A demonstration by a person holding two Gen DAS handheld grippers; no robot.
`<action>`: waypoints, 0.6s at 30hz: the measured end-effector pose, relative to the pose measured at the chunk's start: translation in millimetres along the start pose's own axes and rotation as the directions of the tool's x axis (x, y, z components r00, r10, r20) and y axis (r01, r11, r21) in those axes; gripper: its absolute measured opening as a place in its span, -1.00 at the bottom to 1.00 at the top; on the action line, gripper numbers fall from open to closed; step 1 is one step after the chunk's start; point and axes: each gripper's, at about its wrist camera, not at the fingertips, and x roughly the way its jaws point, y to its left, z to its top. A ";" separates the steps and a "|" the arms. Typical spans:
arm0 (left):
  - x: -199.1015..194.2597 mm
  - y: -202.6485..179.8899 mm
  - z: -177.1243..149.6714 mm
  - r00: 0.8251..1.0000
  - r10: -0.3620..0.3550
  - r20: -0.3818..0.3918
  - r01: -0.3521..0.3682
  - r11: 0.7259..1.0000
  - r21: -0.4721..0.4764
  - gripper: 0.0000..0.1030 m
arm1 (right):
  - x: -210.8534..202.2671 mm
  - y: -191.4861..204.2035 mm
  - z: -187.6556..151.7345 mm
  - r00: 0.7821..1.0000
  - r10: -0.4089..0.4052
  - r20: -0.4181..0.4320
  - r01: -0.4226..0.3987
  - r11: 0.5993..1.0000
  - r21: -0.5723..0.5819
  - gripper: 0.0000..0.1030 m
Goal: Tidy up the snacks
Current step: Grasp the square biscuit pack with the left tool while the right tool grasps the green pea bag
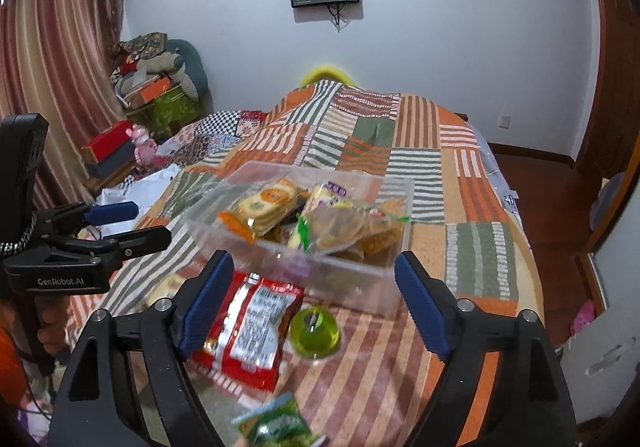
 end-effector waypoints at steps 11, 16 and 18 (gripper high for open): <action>-4.5 12.2 -58.1 0.995 0.019 -0.096 -0.024 0.999 -0.048 0.63 | 4.7 9.0 -46.6 0.993 0.020 -0.117 -0.021 1.000 -0.006 0.59; 1.0 18.2 -77.8 0.989 -0.003 -0.145 -0.013 0.994 -0.107 0.63 | 13.5 11.0 -70.1 0.981 0.042 -0.190 -0.038 0.999 0.024 0.59; 3.0 19.8 -82.1 0.988 -0.006 -0.154 -0.013 0.992 -0.122 0.63 | 15.8 11.5 -81.5 0.975 0.054 -0.218 -0.046 0.998 0.039 0.59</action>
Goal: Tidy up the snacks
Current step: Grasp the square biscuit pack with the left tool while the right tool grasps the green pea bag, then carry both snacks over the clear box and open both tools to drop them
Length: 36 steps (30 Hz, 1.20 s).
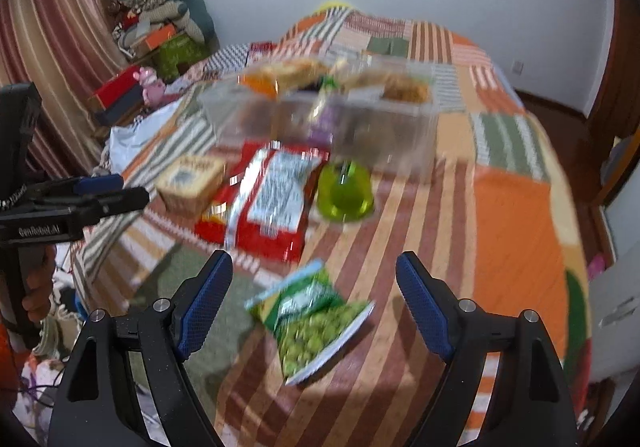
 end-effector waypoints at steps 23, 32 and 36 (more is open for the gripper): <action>39.9 -9.6 16.7 0.999 -0.020 -0.042 0.019 0.999 -0.029 0.63 | 8.1 -14.6 -16.1 1.000 0.010 -0.009 -0.009 0.998 0.068 -0.11; 66.4 -7.2 24.6 0.998 0.020 -0.054 -0.022 0.999 -0.036 0.64 | 1.8 -27.7 -6.2 0.999 -0.008 0.038 0.004 0.994 0.105 -0.11; 74.8 -3.3 25.9 0.999 -0.001 -0.046 -0.002 0.999 -0.054 0.61 | 0.2 -30.7 -3.1 0.999 -0.014 0.050 0.009 0.993 0.115 -0.11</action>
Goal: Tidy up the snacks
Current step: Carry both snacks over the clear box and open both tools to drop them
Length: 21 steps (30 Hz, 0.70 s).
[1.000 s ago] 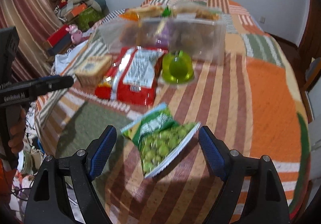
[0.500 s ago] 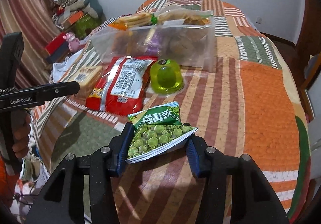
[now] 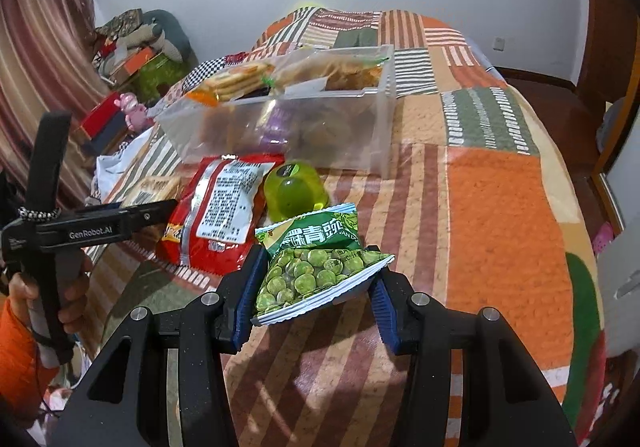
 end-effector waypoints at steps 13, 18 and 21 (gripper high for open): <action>-24.6 4.0 1.0 0.996 0.009 0.090 -0.011 1.000 0.020 0.57 | -12.2 -2.5 19.9 0.998 0.002 0.065 -0.002 1.000 0.003 -0.11; -47.8 7.1 10.6 0.988 0.011 0.153 -0.013 1.000 0.018 0.56 | -17.1 -1.1 33.0 0.995 0.000 0.104 0.000 1.000 -0.003 -0.11; -58.8 7.1 17.5 0.984 0.000 0.181 -0.004 1.000 0.020 0.56 | -19.4 0.0 40.5 0.992 0.002 0.128 -0.001 1.000 -0.010 -0.11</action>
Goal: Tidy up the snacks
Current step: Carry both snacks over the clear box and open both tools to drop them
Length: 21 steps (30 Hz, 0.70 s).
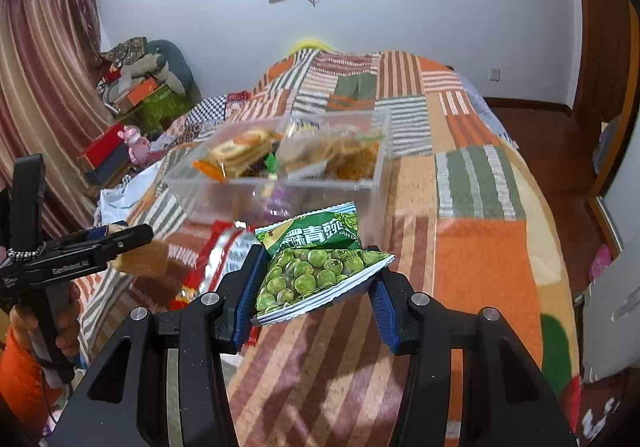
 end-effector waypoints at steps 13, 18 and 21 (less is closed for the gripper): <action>-17.5 -13.5 53.2 0.994 -0.028 0.107 0.023 0.999 0.040 0.55 | -1.6 7.7 38.8 0.994 0.008 0.105 -0.003 0.999 -0.041 -0.11; -13.7 -19.7 78.4 0.990 -0.026 0.142 0.018 0.998 0.055 0.55 | 1.8 8.6 54.2 0.991 0.005 0.133 0.002 0.999 -0.053 -0.11; -6.0 -20.8 92.4 0.989 -0.023 0.149 0.015 0.998 0.057 0.55 | 5.9 8.6 64.2 0.989 0.004 0.147 0.004 0.998 -0.057 -0.11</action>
